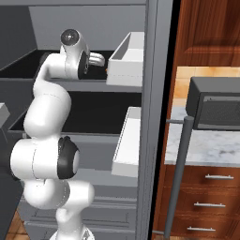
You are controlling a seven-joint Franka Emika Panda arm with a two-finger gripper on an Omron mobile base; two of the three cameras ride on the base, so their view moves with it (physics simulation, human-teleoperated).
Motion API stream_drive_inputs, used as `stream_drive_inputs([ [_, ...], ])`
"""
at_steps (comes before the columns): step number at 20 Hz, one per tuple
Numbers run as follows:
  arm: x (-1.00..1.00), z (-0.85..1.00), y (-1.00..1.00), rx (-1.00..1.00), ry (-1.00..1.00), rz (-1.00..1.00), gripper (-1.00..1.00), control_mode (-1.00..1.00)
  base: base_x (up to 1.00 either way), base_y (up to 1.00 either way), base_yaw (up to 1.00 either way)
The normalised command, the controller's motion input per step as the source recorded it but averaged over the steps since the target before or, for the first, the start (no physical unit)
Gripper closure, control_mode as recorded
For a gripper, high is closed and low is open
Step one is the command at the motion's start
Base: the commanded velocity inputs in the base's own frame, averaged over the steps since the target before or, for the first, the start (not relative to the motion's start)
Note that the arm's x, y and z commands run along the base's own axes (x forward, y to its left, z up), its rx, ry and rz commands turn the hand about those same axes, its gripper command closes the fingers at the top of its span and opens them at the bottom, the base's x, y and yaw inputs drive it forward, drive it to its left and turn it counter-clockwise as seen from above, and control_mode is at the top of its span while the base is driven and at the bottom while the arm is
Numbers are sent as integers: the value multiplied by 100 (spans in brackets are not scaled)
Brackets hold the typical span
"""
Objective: Retrieve the bottle and the shaker from the cabinet and place them next to the mixing bowl on the counter. Then add garlic from the fridge to the mixing bowl.
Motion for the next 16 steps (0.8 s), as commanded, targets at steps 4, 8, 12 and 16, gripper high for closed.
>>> stream_drive_inputs([
  [4, 24, -5, 0, 0, 2, 0, -100, -100, 0, 0, 0],
  [8, 21, -2, 0, -1, 3, 0, -100, -100, 0, 0, 0],
  [12, 19, -3, 0, -2, 3, 0, -100, -100, 0, 0, 0],
  [16, 18, -8, 0, -3, 5, 0, 100, -100, 0, 0, 0],
])
